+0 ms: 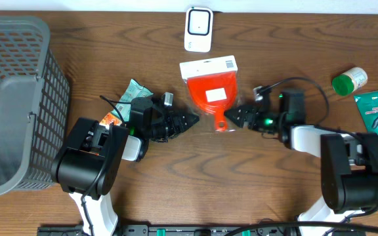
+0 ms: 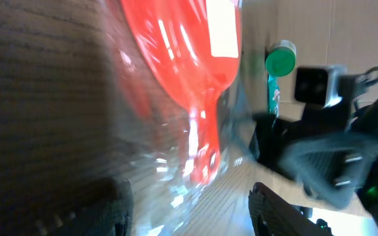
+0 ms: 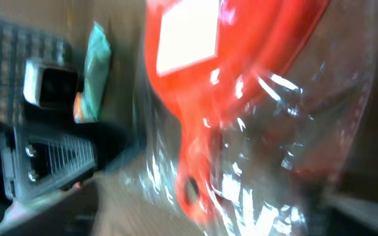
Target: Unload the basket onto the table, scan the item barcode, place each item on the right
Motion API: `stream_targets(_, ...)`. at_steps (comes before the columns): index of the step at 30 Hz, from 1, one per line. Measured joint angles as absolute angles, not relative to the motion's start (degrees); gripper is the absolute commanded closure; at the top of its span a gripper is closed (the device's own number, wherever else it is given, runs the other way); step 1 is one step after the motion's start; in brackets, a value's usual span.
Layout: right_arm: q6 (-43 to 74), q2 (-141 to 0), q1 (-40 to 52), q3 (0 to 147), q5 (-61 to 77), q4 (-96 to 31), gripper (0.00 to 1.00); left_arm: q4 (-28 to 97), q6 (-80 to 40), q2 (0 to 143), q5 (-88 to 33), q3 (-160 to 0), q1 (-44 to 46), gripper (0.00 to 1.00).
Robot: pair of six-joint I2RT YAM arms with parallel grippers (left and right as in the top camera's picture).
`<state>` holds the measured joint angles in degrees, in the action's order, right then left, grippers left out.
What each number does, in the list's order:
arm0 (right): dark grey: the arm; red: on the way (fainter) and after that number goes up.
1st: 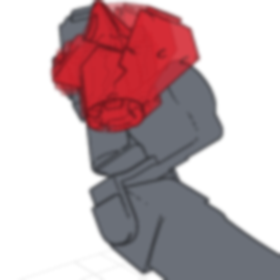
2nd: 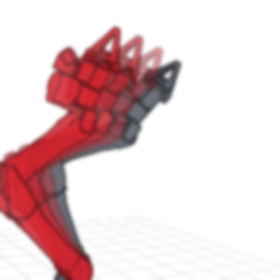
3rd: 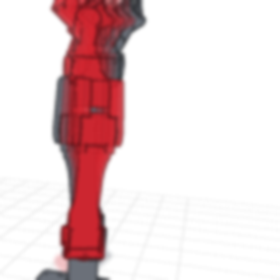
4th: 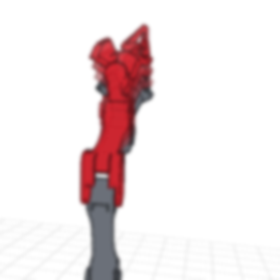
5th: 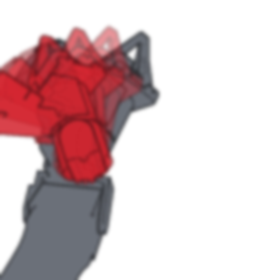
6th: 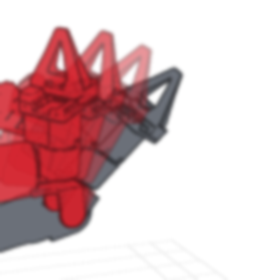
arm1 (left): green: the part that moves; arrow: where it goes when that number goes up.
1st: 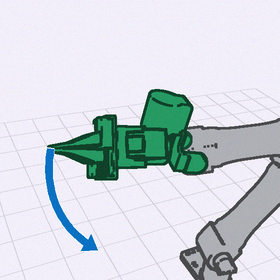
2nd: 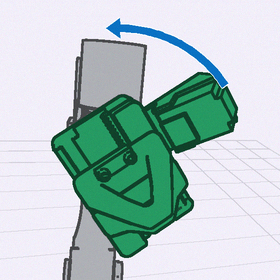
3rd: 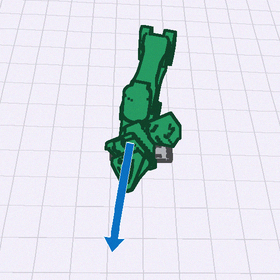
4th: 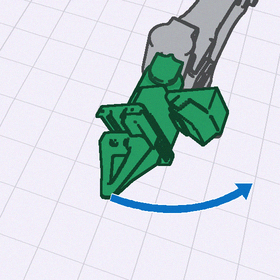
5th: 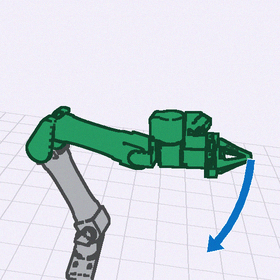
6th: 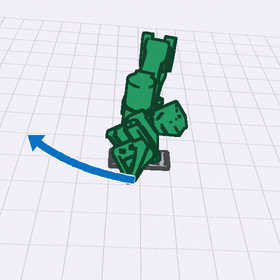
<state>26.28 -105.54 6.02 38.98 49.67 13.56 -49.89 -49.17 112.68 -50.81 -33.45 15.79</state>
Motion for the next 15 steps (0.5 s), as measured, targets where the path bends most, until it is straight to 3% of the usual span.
stream_targets(2, 26.41, -106.43, 7.92, 38.24, 49.71, 12.58, 0.95, -49.84, -49.06, 112.68, -50.81, -33.45, 15.79, 0.42)
stream_targets(3, 26.59, -106.78, 8.69, 37.91, 49.47, 12.19, 0.99, -49.82, -49.04, 112.68, -50.81, -33.45, 15.79, 0.42)
stream_targets(15, 28.47, -107.72, 10.72, 36.99, 52.97, 15.70, 0.99, -49.54, -48.53, 112.57, -50.78, -33.45, 15.79, 0.42)
